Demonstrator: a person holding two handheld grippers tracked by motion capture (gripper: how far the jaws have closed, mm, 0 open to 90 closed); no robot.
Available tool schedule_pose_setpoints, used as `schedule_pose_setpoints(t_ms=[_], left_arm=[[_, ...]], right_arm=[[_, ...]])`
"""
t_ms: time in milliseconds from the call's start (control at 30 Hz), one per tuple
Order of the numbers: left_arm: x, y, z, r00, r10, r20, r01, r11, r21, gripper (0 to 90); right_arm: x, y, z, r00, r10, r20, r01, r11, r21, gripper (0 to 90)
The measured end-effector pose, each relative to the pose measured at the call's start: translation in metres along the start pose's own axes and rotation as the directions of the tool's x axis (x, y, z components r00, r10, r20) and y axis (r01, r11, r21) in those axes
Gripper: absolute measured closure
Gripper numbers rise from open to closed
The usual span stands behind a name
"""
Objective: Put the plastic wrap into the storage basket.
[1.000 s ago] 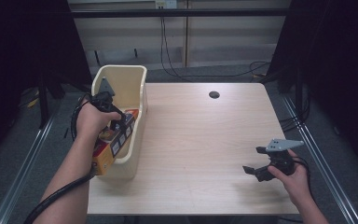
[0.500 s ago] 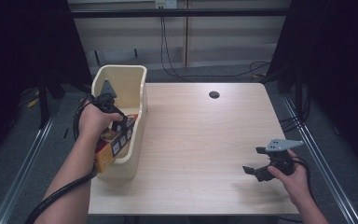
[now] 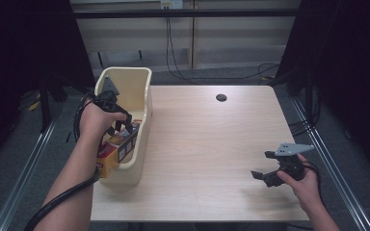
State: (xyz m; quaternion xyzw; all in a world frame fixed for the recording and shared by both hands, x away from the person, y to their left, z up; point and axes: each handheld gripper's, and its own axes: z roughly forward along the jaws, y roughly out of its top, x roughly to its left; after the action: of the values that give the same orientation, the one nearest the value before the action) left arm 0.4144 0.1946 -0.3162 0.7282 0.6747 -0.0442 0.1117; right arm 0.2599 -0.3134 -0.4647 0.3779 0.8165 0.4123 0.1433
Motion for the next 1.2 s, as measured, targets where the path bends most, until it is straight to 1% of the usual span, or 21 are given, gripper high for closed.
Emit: schedule_pose_setpoints(t_ms=[33,67,100,133,233,333,367,400,467,533,567,600,700,800,900,933,967,1000,1067,1167,1200], left_arm=[[-0.001,0.000,-0.002,1.0000,0.001,0.001,-0.001,0.9999,-0.011,35.4],[-0.002,0.000,-0.004,0.9999,0.005,0.009,-0.005,0.9999,-0.016,34.2],[-0.003,-0.001,-0.006,0.9998,0.000,0.021,0.000,0.9998,-0.022,33.4],[-0.005,-0.001,-0.009,0.9997,0.012,0.022,-0.011,0.9995,-0.029,33.4],[-0.010,-0.001,-0.013,0.9992,0.019,0.037,-0.017,0.9989,-0.043,31.5],[-0.015,-0.001,-0.018,0.9979,0.050,0.041,-0.047,0.9972,-0.057,30.7],[-0.016,-0.001,-0.020,0.9978,0.053,0.039,-0.051,0.9967,-0.063,29.6],[-0.018,-0.001,-0.021,0.9971,0.053,0.055,-0.050,0.9966,-0.066,29.4],[-0.022,-0.002,-0.022,0.9956,0.063,0.069,-0.058,0.9957,-0.073,28.3],[-0.024,-0.002,-0.022,0.9952,0.070,0.068,-0.065,0.9949,-0.076,25.9],[-0.029,-0.002,-0.024,0.9938,0.089,0.067,-0.082,0.9919,-0.097,22.9],[-0.031,-0.002,-0.024,0.9939,0.090,0.064,-0.083,0.9907,-0.108,22.3],[-0.038,-0.002,-0.025,0.9903,0.111,0.083,-0.102,0.9883,-0.114,21.7],[-0.046,-0.003,-0.025,0.9884,0.130,0.078,-0.120,0.9851,-0.123,20.8],[-0.053,-0.003,-0.025,0.9849,0.149,0.088,-0.138,0.9827,-0.124,20.0],[-0.053,-0.003,-0.025,0.9849,0.149,0.088,-0.138,0.9827,-0.124,19.9],[-0.059,-0.003,-0.025,0.9815,0.166,0.095,-0.154,0.9802,-0.124,19.6],[-0.059,-0.003,-0.025,0.9815,0.166,0.095,-0.154,0.9802,-0.124,19.4],[-0.067,-0.004,-0.025,0.9780,0.186,0.095,-0.174,0.9767,-0.126,18.9],[-0.073,-0.005,-0.022,0.9740,0.206,0.095,-0.193,0.9728,-0.128,17.8],[-0.076,-0.006,-0.021,0.9717,0.213,0.101,-0.200,0.9716,-0.126,17.9]], right_arm=[[0.000,0.000,0.000,1.0000,0.000,-0.006,0.000,1.000,-0.001,2.3],[0.000,0.000,0.000,1.0000,0.000,-0.006,0.000,1.000,-0.001,2.3],[0.000,0.000,-0.001,1.0000,0.000,-0.006,0.000,1.000,-0.001,2.3],[0.000,0.000,-0.001,1.0000,0.000,0.000,0.000,1.000,-0.002,2.3],[0.001,0.000,-0.001,1.0000,0.001,-0.003,-0.001,1.000,-0.002,2.3],[0.001,0.001,-0.001,1.0000,0.000,-0.004,0.000,1.000,-0.004,2.3],[0.000,0.001,-0.001,1.0000,-0.002,-0.005,0.002,1.000,-0.001,2.3],[0.001,0.001,-0.001,1.0000,-0.001,-0.005,0.001,1.000,0.000,2.4],[0.000,0.001,-0.003,1.0000,0.001,-0.006,-0.001,1.000,-0.005,2.3],[0.000,0.001,-0.003,1.0000,0.004,-0.008,-0.004,1.000,-0.010,2.3],[0.000,0.002,-0.003,1.0000,0.003,-0.005,-0.003,1.000,-0.015,2.3],[0.000,0.002,-0.003,1.0000,0.004,-0.005,-0.004,1.000,-0.014,2.4],[0.001,0.002,-0.003,1.0000,0.003,-0.003,-0.003,1.000,-0.014,2.3],[0.001,0.002,-0.003,1.0000,0.001,-0.005,-0.001,1.000,-0.014,2.3],[0.002,0.002,-0.003,1.0000,0.000,-0.005,-0.001,1.000,-0.014,2.3],[0.002,0.002,-0.003,1.0000,0.000,-0.006,0.000,1.000,-0.014,2.3],[0.002,0.003,-0.003,1.0000,-0.004,-0.009,0.004,1.000,-0.014,2.3],[0.002,0.003,-0.003,1.0000,-0.004,-0.009,0.004,1.000,-0.014,2.3],[0.003,0.003,-0.003,0.9999,-0.002,-0.013,0.002,1.000,-0.012,2.3],[0.002,0.003,-0.003,0.9999,-0.005,-0.014,0.005,1.000,-0.014,2.3],[0.003,0.003,-0.003,0.9999,-0.004,-0.014,0.004,1.000,-0.013,2.3]])
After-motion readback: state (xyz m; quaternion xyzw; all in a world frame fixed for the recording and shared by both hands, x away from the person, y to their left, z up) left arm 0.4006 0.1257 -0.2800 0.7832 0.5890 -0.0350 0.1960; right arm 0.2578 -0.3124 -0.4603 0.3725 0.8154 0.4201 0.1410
